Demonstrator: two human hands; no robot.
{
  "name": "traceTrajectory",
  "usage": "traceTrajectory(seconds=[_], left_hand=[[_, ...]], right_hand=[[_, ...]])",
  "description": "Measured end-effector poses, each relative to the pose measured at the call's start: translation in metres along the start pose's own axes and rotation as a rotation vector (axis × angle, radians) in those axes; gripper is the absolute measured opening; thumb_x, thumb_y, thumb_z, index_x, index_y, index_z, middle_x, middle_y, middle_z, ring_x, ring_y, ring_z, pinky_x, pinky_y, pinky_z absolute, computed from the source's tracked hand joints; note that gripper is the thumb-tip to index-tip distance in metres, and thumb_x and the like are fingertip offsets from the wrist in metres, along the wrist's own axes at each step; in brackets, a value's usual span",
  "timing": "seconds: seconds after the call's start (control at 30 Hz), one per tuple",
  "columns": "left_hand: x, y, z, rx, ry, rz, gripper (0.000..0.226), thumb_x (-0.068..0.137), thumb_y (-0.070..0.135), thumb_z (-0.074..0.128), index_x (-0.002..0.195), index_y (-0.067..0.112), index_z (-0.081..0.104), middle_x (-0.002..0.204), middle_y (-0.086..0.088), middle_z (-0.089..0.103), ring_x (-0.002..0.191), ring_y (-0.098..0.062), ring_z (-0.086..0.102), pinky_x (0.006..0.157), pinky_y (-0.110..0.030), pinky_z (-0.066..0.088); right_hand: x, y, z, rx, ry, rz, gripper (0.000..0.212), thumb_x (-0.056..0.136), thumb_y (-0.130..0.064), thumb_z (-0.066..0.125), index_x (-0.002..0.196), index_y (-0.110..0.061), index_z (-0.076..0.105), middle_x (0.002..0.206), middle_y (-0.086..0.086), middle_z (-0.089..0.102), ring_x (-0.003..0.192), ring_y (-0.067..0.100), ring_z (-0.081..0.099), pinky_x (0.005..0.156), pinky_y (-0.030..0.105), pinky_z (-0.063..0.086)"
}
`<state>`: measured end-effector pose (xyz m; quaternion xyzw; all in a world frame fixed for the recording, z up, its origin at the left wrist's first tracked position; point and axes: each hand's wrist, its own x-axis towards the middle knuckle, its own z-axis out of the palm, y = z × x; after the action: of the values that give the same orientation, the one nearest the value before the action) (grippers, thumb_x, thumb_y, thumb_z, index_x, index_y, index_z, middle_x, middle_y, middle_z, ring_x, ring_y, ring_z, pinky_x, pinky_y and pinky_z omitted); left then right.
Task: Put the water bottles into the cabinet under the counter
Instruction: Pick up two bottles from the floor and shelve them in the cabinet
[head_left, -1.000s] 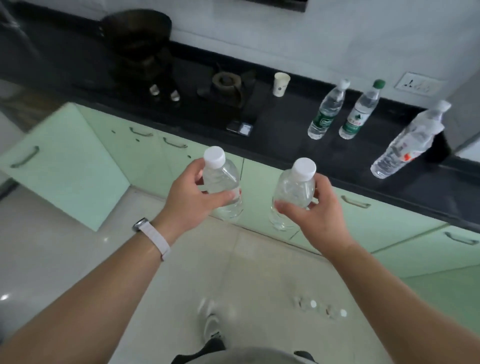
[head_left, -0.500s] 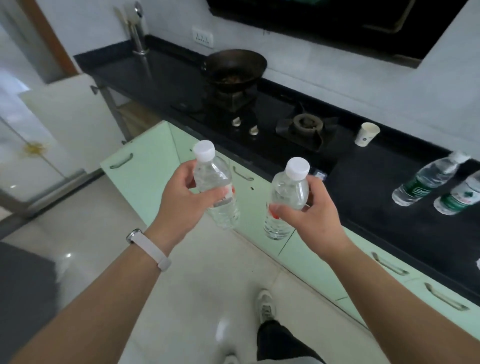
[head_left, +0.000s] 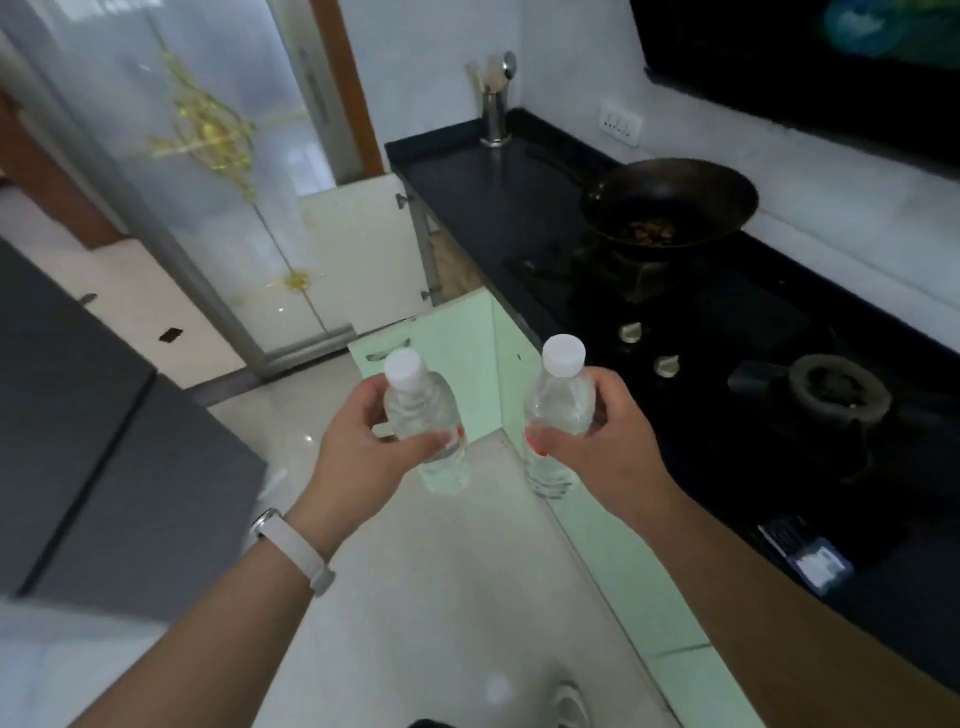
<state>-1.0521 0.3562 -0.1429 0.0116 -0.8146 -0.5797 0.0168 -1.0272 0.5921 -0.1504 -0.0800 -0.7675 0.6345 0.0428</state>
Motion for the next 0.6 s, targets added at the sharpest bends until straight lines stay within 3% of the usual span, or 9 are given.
traceTrajectory(seconds=[0.13, 0.37, 0.6], left_hand=[[0.009, -0.006, -0.031, 0.017, 0.137, -0.024, 0.059, 0.070, 0.008, 0.089, 0.121, 0.021, 0.063, 0.109, 0.007, 0.073, 0.100, -0.005, 0.068, 0.073, -0.011, 0.052], [0.033, -0.035, -0.098, 0.017, 0.332, -0.094, 0.054, 0.069, 0.011, 0.091, 0.114, 0.027, 0.065, 0.106, 0.009, 0.074, 0.100, -0.006, 0.069, 0.077, -0.013, 0.052], [0.090, -0.086, -0.178, -0.033, 0.345, -0.127, 0.057, 0.071, 0.010, 0.089, 0.120, 0.024, 0.065, 0.108, 0.008, 0.073, 0.099, -0.005, 0.069, 0.081, -0.019, 0.051]], right_hand=[[0.038, -0.013, 0.030, 0.002, -0.132, -0.050, 0.047, 0.068, -0.025, 0.087, 0.101, -0.038, 0.057, 0.096, -0.018, 0.065, 0.086, -0.005, 0.063, 0.073, 0.019, 0.048], [0.083, -0.030, 0.106, -0.045, -0.306, -0.096, 0.047, 0.070, -0.026, 0.087, 0.104, -0.036, 0.056, 0.098, -0.018, 0.065, 0.089, -0.005, 0.062, 0.077, 0.024, 0.054], [0.128, -0.045, 0.205, -0.109, -0.327, -0.086, 0.049, 0.071, -0.027, 0.086, 0.107, -0.038, 0.054, 0.103, -0.018, 0.064, 0.091, -0.005, 0.061, 0.079, 0.024, 0.053]])
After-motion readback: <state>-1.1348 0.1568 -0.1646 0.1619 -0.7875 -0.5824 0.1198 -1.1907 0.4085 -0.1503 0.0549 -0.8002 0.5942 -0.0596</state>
